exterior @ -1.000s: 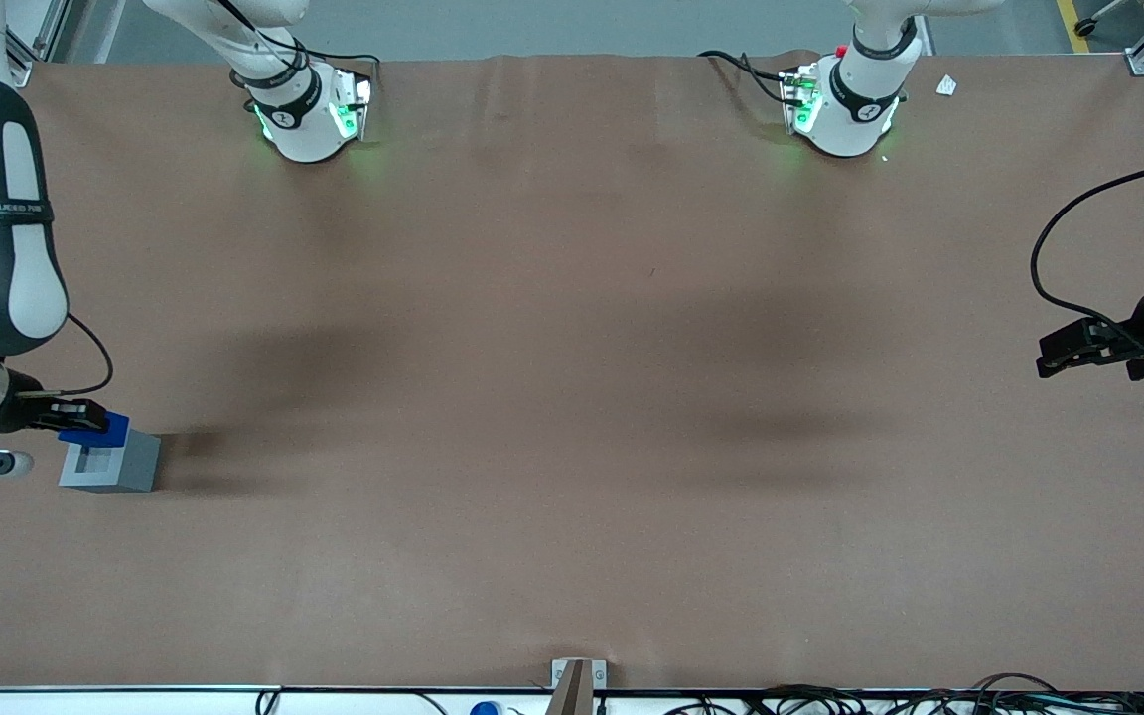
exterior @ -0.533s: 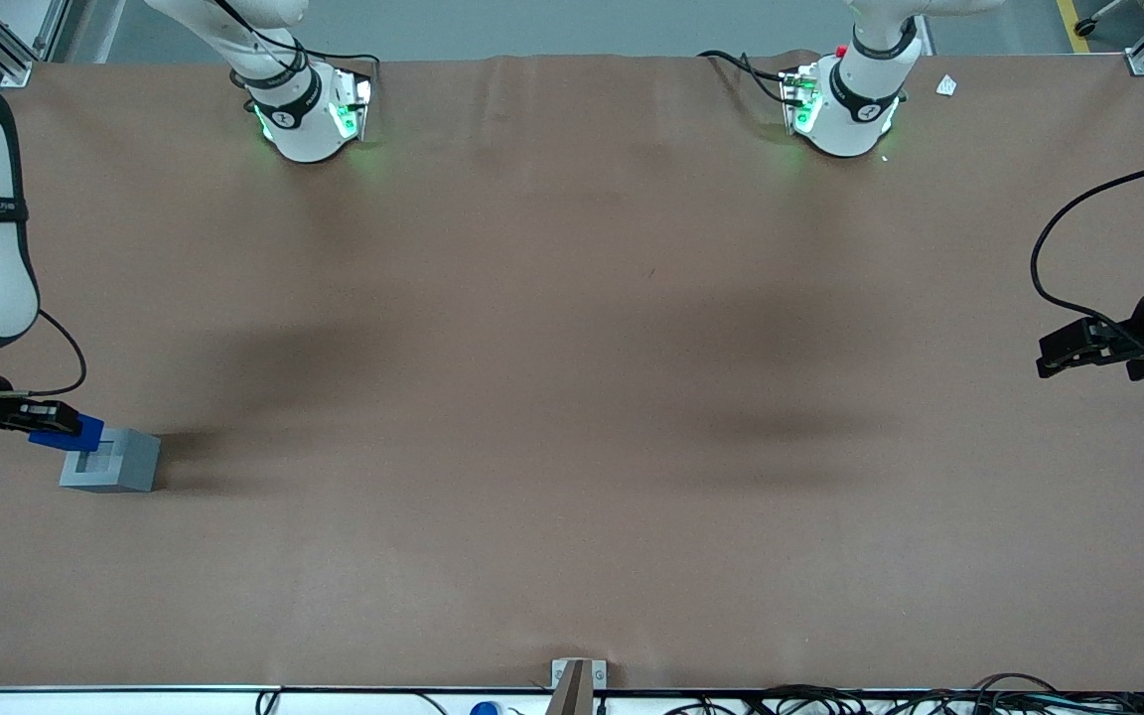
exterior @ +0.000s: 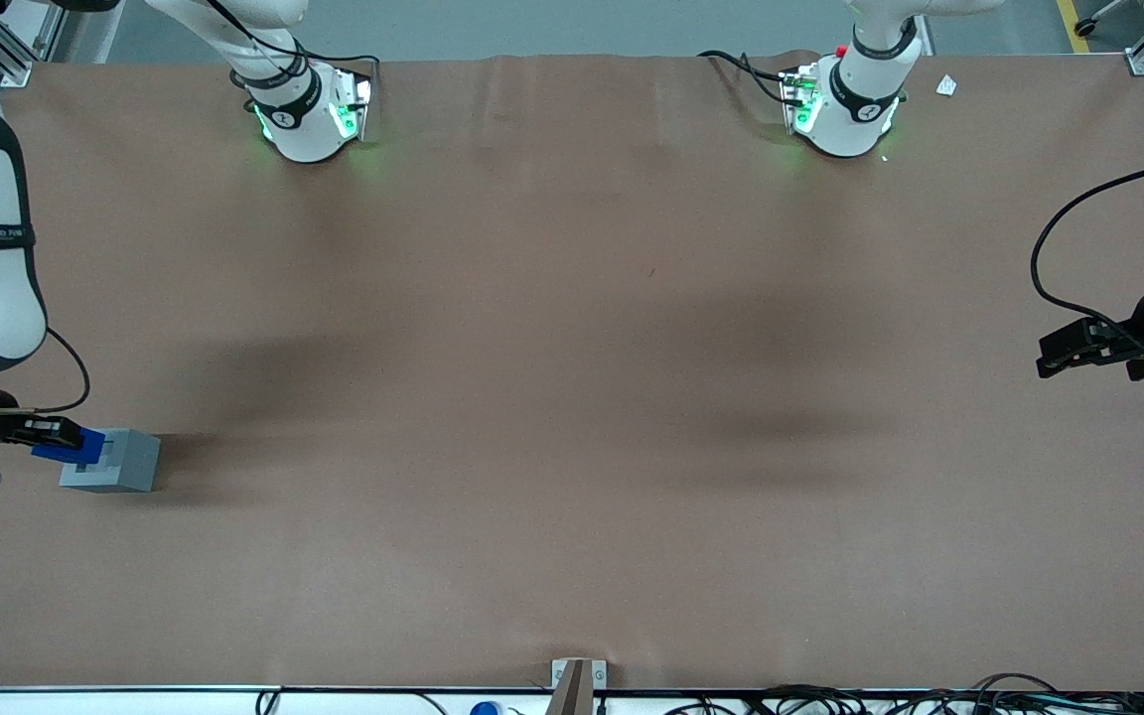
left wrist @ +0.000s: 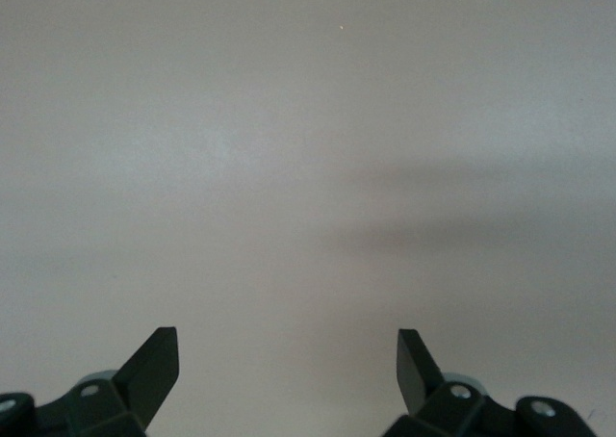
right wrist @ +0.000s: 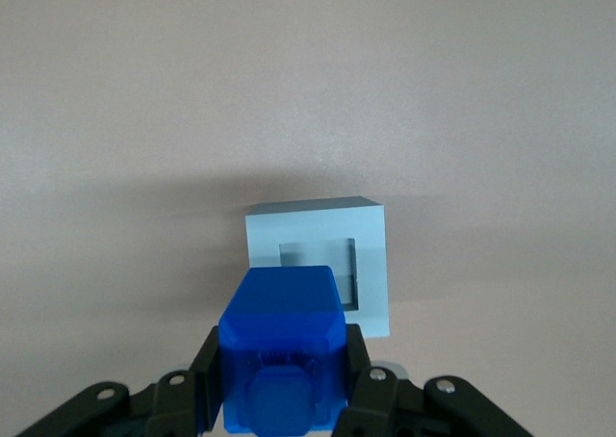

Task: Insert blue part into gray base with right arm
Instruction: 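Lower the blue block into the gray base's square hole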

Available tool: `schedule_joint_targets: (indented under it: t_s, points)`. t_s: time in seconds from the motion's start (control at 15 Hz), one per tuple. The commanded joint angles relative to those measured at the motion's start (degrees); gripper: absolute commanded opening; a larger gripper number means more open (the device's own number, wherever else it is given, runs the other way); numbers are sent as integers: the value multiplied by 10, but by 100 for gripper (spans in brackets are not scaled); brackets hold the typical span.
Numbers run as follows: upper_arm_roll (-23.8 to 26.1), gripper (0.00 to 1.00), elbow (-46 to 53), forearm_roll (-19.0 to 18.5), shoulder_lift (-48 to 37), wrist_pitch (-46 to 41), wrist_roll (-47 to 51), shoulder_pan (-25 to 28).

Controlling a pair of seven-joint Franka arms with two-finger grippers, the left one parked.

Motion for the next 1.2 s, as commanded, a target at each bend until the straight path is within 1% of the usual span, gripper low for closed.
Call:
schedule_joint_targets:
  t_s: [0.0,0.2,0.33,0.6,0.8,1.13]
  points:
    - [9,4,13,2,13,-1,-10,-11]
    - [9,4,13,3,24,19,-10,-13]
    - [9,4,13,2,29,26,-11,-24]
    - [9,4,13,2,32,27,-14,-24]
    - [10,4,13,3,34,27,-50,-24]
    - [10,4,13,3,36,27,-50,-23]
